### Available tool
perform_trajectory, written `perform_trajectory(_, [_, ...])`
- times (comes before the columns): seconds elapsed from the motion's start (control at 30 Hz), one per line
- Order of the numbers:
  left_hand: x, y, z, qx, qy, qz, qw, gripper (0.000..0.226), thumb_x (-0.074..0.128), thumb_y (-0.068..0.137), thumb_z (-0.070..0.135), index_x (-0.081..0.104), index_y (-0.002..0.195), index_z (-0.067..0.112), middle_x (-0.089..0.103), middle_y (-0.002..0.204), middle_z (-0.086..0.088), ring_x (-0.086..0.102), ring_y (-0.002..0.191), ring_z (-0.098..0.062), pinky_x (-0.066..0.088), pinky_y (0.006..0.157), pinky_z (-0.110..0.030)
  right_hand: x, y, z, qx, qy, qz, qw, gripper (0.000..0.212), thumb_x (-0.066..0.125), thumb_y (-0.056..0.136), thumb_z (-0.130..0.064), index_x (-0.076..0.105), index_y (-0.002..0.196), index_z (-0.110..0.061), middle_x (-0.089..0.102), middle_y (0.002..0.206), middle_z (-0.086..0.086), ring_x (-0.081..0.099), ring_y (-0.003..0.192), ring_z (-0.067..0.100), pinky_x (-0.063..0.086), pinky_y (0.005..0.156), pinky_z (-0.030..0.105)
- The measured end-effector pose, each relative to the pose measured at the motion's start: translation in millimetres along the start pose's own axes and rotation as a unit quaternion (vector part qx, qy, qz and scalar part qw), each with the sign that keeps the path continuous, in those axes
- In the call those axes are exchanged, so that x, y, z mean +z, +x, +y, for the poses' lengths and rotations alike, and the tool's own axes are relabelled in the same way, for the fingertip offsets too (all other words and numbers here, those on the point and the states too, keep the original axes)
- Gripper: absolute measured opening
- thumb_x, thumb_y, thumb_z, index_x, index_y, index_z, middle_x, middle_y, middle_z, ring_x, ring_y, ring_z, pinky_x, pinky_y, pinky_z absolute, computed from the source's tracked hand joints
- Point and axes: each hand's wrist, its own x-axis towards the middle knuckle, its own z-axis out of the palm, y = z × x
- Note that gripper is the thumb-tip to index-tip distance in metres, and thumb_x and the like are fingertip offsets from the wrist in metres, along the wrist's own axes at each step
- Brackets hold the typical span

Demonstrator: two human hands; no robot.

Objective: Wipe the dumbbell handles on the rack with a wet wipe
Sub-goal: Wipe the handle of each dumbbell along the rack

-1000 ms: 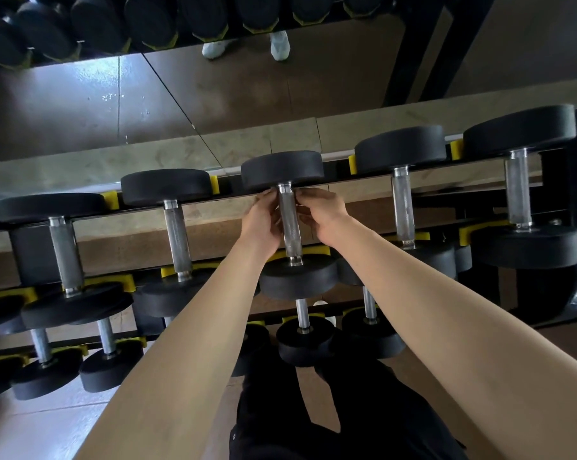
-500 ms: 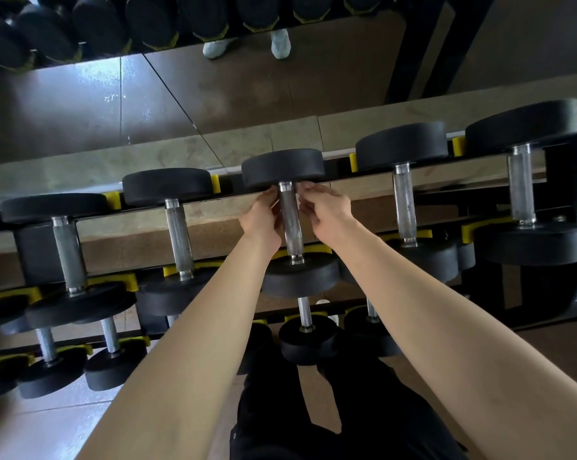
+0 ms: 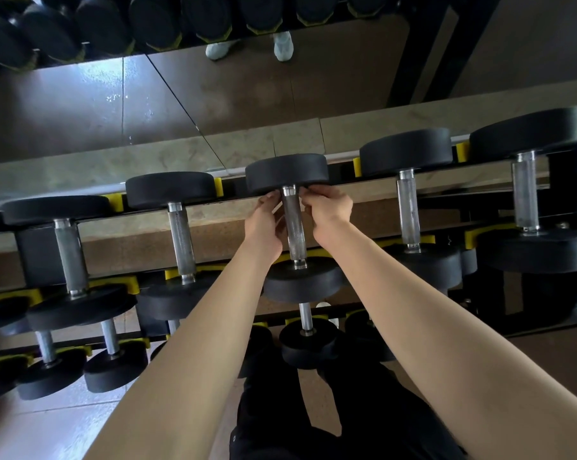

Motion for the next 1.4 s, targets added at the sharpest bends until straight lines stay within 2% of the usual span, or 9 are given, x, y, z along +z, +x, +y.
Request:
perform_trajectory(0.23, [-15.0, -5.3, -5.7, 0.082, 0.072, -0.029, 0.994, 0.009, 0.065, 0.098, 0.023, 0.072, 0.093, 0.022, 0.075, 0.113, -0.003, 0.067, 0.113, -0.025, 0.050, 0.102, -0.039, -5.8, 25.1, -5.9, 0.056, -0.066, -0.148, 0.985, 0.024, 0.059, 0.095, 0.004, 0.069, 0.115, -0.003, 0.072, 0.113, 0.015, 0.068, 0.107, 0.030, 0.056, 0.094, 0.040])
perform_trajectory(0.4, [-8.8, -2.6, -6.5, 0.058, 0.133, -0.009, 0.989, 0.013, 0.056, 0.104, 0.025, 0.068, 0.108, 0.021, 0.071, 0.115, -0.002, 0.066, 0.108, -0.021, 0.052, 0.096, -0.036, -28.3, 21.3, -15.3, 0.008, -0.110, -0.215, 0.970, 0.019, 0.059, 0.095, 0.004, 0.066, 0.113, 0.003, 0.066, 0.095, 0.008, 0.057, 0.082, 0.019, 0.048, 0.078, 0.032])
perform_trajectory(0.57, [-18.5, 0.4, -5.8, 0.036, 0.157, -0.028, 0.987, 0.021, 0.053, 0.105, 0.024, 0.070, 0.115, 0.016, 0.074, 0.111, -0.003, 0.067, 0.107, -0.022, 0.051, 0.103, -0.039, -39.4, 16.7, -2.2, 0.020, -0.109, -0.192, 0.975, 0.016, 0.059, 0.095, 0.006, 0.070, 0.106, 0.001, 0.068, 0.098, 0.010, 0.059, 0.082, 0.019, 0.051, 0.075, 0.030])
perform_trajectory(0.77, [-41.5, -8.2, -13.2, 0.030, 0.141, -0.033, 0.989, 0.016, 0.054, 0.103, 0.023, 0.067, 0.101, 0.015, 0.069, 0.094, -0.001, 0.062, 0.095, -0.019, 0.048, 0.086, -0.034, -25.2, 18.8, 5.8, 0.013, -0.199, -0.172, 0.965, 0.019, 0.058, 0.094, 0.009, 0.071, 0.095, -0.004, 0.067, 0.089, 0.010, 0.060, 0.079, 0.019, 0.052, 0.068, 0.027])
perform_trajectory(0.97, [-36.6, -13.1, -13.2, 0.013, 0.218, -0.038, 0.975, 0.038, 0.061, 0.099, 0.032, 0.060, 0.133, 0.015, 0.066, 0.129, -0.006, 0.059, 0.121, -0.026, 0.042, 0.113, -0.047, -55.3, 17.3, 4.9, -0.005, -0.260, -0.185, 0.948, 0.015, 0.067, 0.093, 0.000, 0.072, 0.107, 0.000, 0.071, 0.106, 0.014, 0.062, 0.088, 0.020, 0.054, 0.079, 0.031])
perform_trajectory(1.07, [-46.4, -16.7, -12.0, 0.020, 0.256, -0.039, 0.966, 0.025, 0.056, 0.100, 0.030, 0.067, 0.114, 0.013, 0.068, 0.118, -0.007, 0.060, 0.112, -0.025, 0.046, 0.105, -0.042, -46.7, 14.3, 11.8, -0.026, -0.309, -0.171, 0.935, 0.013, 0.067, 0.092, -0.001, 0.074, 0.100, -0.008, 0.073, 0.102, 0.009, 0.065, 0.094, 0.020, 0.055, 0.090, 0.035])
perform_trajectory(1.2, [-64.0, -19.2, -16.0, 0.024, 0.293, -0.046, 0.955, 0.018, 0.056, 0.097, 0.025, 0.067, 0.094, 0.011, 0.064, 0.098, -0.009, 0.057, 0.092, -0.022, 0.043, 0.083, -0.036, -37.0, 12.4, 19.8, -0.009, -0.375, -0.184, 0.909, 0.022, 0.063, 0.088, 0.005, 0.073, 0.090, -0.015, 0.072, 0.093, 0.006, 0.068, 0.095, 0.024, 0.057, 0.089, 0.037])
perform_trajectory(1.33, [-61.4, -12.5, -27.3, 0.031, 0.384, -0.056, 0.921, 0.035, 0.065, 0.094, 0.034, 0.072, 0.113, 0.005, 0.068, 0.118, -0.007, 0.062, 0.108, -0.025, 0.048, 0.090, -0.037, -63.6, 10.2, 19.5, -0.014, -0.465, -0.198, 0.863, 0.014, 0.076, 0.087, -0.012, 0.073, 0.101, -0.012, 0.070, 0.103, 0.005, 0.065, 0.101, 0.023, 0.055, 0.090, 0.039])
perform_trajectory(1.4, [-60.4, -13.2, -28.3, 0.038, 0.425, -0.055, 0.903, 0.032, 0.066, 0.093, 0.037, 0.076, 0.109, 0.011, 0.069, 0.115, -0.005, 0.065, 0.105, -0.025, 0.052, 0.089, -0.039, -72.0, 3.9, 16.5, -0.026, -0.478, -0.226, 0.848, 0.007, 0.076, 0.089, -0.017, 0.075, 0.095, -0.016, 0.070, 0.102, 0.000, 0.064, 0.098, 0.015, 0.051, 0.087, 0.034])
